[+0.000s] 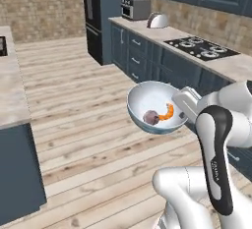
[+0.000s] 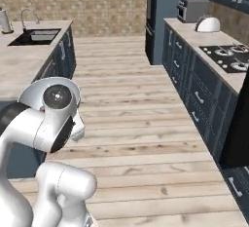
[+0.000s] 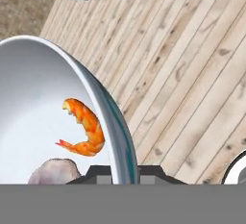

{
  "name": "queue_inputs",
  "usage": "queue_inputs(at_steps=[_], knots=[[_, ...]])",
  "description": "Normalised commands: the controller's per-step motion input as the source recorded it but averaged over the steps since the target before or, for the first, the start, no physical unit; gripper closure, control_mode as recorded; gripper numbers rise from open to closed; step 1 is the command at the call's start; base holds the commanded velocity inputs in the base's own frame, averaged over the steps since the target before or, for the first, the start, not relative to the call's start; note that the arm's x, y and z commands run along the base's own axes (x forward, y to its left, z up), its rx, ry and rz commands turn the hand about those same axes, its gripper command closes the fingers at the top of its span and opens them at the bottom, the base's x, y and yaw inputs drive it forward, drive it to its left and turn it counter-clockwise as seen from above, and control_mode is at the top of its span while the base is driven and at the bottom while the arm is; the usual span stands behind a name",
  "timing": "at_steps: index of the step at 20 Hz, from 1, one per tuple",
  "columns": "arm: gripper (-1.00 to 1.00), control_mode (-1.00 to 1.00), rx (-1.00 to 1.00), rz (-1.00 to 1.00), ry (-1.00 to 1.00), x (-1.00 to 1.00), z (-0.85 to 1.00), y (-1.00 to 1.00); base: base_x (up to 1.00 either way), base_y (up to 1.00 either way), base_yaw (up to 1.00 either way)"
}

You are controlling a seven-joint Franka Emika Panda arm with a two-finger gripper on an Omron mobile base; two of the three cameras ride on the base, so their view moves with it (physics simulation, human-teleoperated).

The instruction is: The microwave is finished heating the shrimp and garlic. Take the bowl containing the food and place it on the dining counter.

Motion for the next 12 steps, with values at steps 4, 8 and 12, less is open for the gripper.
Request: queue_inputs(at_steps=[4, 8, 12], knots=[[1.00, 1.00, 0.00, 0.00, 0.00, 0.00, 0.00, 0.00, 1.00, 0.00, 0.37], [1.00, 1.00, 0.00, 0.00, 0.00, 0.00, 0.00, 0.00, 0.99, 0.57, 0.43], [1.00, 1.00, 0.00, 0.00, 0.00, 0.00, 0.00, 0.00, 0.63, 1.00, 0.44]])
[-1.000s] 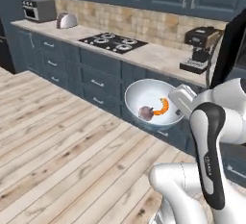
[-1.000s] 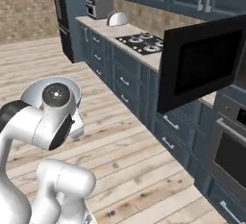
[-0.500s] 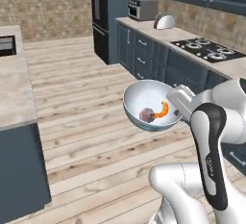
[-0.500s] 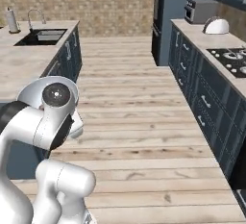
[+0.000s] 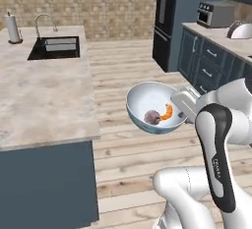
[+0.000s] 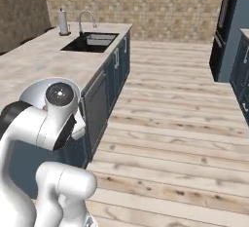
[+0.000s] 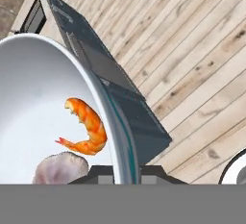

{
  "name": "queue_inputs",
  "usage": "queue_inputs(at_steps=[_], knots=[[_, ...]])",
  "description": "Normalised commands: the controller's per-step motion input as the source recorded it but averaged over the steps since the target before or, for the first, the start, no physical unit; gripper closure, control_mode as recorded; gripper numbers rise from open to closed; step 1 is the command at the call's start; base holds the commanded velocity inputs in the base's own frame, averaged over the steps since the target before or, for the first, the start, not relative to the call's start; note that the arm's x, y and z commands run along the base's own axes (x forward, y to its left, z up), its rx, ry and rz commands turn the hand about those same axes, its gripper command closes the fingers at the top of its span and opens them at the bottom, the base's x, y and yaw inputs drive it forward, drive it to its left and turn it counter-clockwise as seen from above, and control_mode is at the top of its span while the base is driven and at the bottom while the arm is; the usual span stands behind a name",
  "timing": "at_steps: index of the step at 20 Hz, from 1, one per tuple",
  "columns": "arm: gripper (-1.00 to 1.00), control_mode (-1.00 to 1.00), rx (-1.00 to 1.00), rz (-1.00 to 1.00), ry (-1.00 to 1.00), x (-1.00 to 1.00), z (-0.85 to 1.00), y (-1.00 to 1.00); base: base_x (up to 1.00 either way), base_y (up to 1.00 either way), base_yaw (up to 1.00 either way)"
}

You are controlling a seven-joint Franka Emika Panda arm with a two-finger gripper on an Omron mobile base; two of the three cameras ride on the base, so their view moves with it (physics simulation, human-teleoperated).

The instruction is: The microwave is finished heating the shrimp and garlic. Take the bowl containing the food and place it on the dining counter.

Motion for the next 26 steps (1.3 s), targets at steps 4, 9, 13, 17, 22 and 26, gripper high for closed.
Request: queue_inputs(at_steps=[4, 9, 13, 17, 22, 26], knots=[[1.00, 1.00, 0.00, 0.00, 0.00, 0.00, 0.00, 0.00, 0.19, 1.00, 0.32], [1.00, 1.00, 0.00, 0.00, 0.00, 0.00, 0.00, 0.00, 0.00, 1.00, 0.27], [1.00, 1.00, 0.00, 0.00, 0.00, 0.00, 0.00, 0.00, 0.47, 1.00, 0.05], [1.00, 1.00, 0.00, 0.00, 0.00, 0.00, 0.00, 0.00, 0.80, 1.00, -0.28], [1.00, -1.00, 0.00, -0.01, 0.05, 0.40, -0.03, 0.10, 0.56, 0.50, -0.16], [1.00, -1.00, 0.02, -0.10, 0.30, 1.00, -0.19, 0.04, 0.00, 0.00, 0.00]])
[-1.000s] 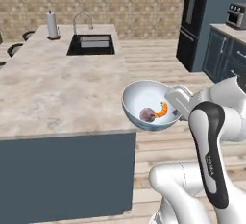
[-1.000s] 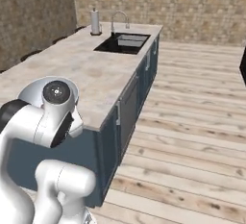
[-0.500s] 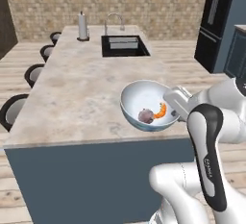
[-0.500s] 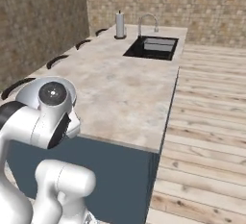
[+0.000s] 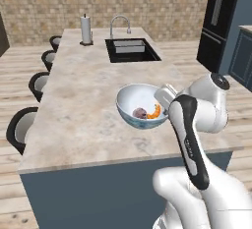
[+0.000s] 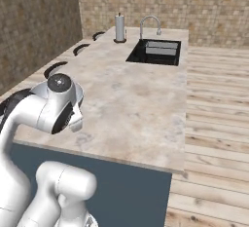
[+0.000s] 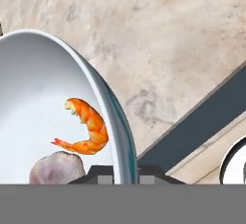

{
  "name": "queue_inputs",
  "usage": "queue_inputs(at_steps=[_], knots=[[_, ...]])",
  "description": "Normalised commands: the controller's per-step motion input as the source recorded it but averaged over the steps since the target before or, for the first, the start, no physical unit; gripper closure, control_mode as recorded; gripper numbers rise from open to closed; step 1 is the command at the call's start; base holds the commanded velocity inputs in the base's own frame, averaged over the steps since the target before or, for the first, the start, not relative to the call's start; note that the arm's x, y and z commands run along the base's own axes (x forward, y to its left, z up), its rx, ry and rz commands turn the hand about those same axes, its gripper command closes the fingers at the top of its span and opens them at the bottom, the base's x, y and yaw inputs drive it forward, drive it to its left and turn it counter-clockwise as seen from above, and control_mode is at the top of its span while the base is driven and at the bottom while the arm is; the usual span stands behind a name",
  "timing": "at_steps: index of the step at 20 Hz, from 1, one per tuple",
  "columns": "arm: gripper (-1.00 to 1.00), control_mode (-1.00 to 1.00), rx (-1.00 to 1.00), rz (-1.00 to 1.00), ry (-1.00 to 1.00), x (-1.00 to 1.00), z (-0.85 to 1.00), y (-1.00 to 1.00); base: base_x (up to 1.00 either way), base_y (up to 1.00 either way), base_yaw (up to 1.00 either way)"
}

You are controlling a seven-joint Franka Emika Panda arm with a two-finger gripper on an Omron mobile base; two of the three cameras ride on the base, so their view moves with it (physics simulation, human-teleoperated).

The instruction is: The microwave is finished heating the shrimp and garlic. Take the bowl containing the food and place it on the dining counter.

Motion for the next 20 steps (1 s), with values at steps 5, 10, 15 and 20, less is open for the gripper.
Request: queue_inputs(at_steps=[5, 10, 15, 20], knots=[[1.00, -1.00, 0.08, -0.19, 0.20, 1.00, -0.40, 0.00, 0.00, 0.00, 0.00], [1.00, -1.00, 0.00, -0.21, 0.11, 1.00, -0.41, 0.20, 0.00, 0.00, 0.00], [1.00, -1.00, -0.04, -0.17, 0.12, 1.00, -0.60, 0.25, 0.00, 0.00, 0.00], [1.00, -1.00, -0.10, -0.06, 0.09, 1.00, -0.90, 0.02, 0.00, 0.00, 0.00]])
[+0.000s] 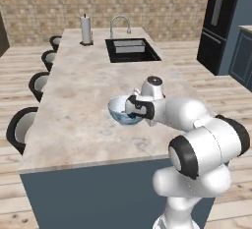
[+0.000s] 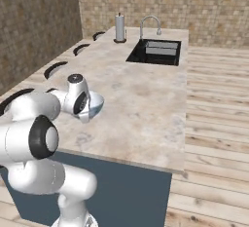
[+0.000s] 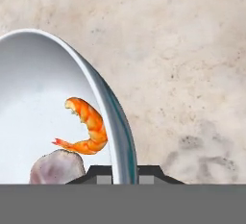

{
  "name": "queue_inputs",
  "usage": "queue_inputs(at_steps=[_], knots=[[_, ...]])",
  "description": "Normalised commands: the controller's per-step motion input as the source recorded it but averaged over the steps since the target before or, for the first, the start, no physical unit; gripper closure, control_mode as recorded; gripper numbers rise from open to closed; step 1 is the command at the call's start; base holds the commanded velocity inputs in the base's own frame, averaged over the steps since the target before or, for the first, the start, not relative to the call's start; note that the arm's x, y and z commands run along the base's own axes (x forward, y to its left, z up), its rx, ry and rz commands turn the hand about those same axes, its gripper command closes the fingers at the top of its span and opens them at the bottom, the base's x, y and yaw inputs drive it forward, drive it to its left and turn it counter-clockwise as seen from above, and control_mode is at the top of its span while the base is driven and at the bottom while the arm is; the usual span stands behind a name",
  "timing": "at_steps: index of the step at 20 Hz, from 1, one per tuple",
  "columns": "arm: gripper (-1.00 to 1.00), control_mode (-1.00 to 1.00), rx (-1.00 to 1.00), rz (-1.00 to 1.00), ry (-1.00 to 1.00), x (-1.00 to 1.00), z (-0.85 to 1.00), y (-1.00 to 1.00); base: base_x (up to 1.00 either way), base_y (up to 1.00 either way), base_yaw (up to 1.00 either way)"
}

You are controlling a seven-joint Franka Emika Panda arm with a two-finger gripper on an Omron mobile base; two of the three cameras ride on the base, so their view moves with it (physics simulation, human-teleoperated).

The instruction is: The microwave is finished heating the shrimp and garlic. Take the bowl containing the food and place it on the dining counter.

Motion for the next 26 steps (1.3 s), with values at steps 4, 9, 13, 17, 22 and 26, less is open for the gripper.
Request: queue_inputs(at_steps=[4, 9, 13, 17, 22, 26], knots=[[1.00, -1.00, -0.01, -0.07, -0.02, 1.00, -0.48, 0.00, 0.00, 0.00, 0.00], [1.00, -1.00, 0.00, -0.11, -0.07, 1.00, -0.17, 0.00, 0.00, 0.00, 0.00], [-1.00, -1.00, 0.00, -0.05, -0.01, 0.56, -0.06, 0.09, 0.00, 0.00, 0.00], [-1.00, -1.00, 0.00, -0.11, 0.02, -0.08, 0.48, 0.04, 0.00, 0.00, 0.00], [-1.00, -1.00, 0.01, -0.08, -0.08, -0.80, 0.98, -0.05, 0.00, 0.00, 0.00], [-1.00, -1.00, 0.01, -0.05, -0.07, -1.00, 1.00, -0.10, 0.00, 0.00, 0.00]])
